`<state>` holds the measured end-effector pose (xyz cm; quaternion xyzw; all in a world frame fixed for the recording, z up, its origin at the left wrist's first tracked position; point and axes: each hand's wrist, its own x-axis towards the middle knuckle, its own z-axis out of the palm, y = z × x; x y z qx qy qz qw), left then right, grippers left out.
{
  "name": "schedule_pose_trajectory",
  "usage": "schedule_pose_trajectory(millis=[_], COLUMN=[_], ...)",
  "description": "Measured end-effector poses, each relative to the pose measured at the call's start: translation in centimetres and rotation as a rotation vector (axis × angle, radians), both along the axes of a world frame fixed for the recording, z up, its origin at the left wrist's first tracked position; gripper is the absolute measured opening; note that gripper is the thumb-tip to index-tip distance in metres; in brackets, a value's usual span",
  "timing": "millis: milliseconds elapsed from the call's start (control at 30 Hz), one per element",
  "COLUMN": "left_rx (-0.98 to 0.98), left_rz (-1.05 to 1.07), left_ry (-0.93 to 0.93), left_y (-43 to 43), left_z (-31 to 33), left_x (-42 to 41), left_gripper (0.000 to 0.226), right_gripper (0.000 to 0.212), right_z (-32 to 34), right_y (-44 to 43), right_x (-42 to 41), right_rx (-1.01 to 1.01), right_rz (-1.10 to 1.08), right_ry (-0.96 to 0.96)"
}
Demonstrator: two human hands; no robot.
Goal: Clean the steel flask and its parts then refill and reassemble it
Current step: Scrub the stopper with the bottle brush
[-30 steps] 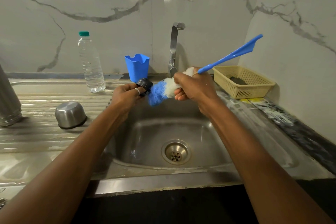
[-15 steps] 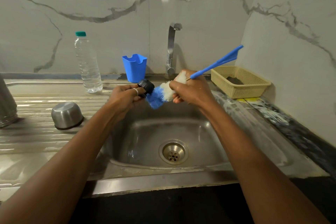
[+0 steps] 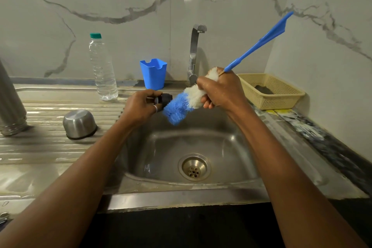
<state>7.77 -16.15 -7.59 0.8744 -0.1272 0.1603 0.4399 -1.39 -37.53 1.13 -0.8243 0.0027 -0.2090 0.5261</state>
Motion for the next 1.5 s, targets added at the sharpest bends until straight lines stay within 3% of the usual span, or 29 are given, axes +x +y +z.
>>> schedule_pose_trajectory(millis=[133,367,567,1500], left_rx=[0.005,0.086,0.183,0.327], left_rz=[-0.056,-0.094,-0.090,-0.094], left_ry=[-0.032,-0.077,-0.103,-0.137], left_y=[0.2,-0.1,0.0,-0.6], left_z=[0.1,0.3,0.2,0.3], left_x=[-0.1,-0.6,-0.5,-1.2], left_gripper=[0.044,0.039,0.045,0.048], right_gripper=[0.015,0.029,0.027,0.021], right_z=[-0.3,-0.7,-0.9,-0.8], right_y=[-0.4,0.2,0.8,0.4], right_x=[0.2,0.0,-0.4,-0.5], right_rx=[-0.049,-0.382,-0.599,-0.644], right_rz=[-0.035,-0.089,-0.055,0.025], right_ry=[0.015,-0.132,-0.139,-0.069])
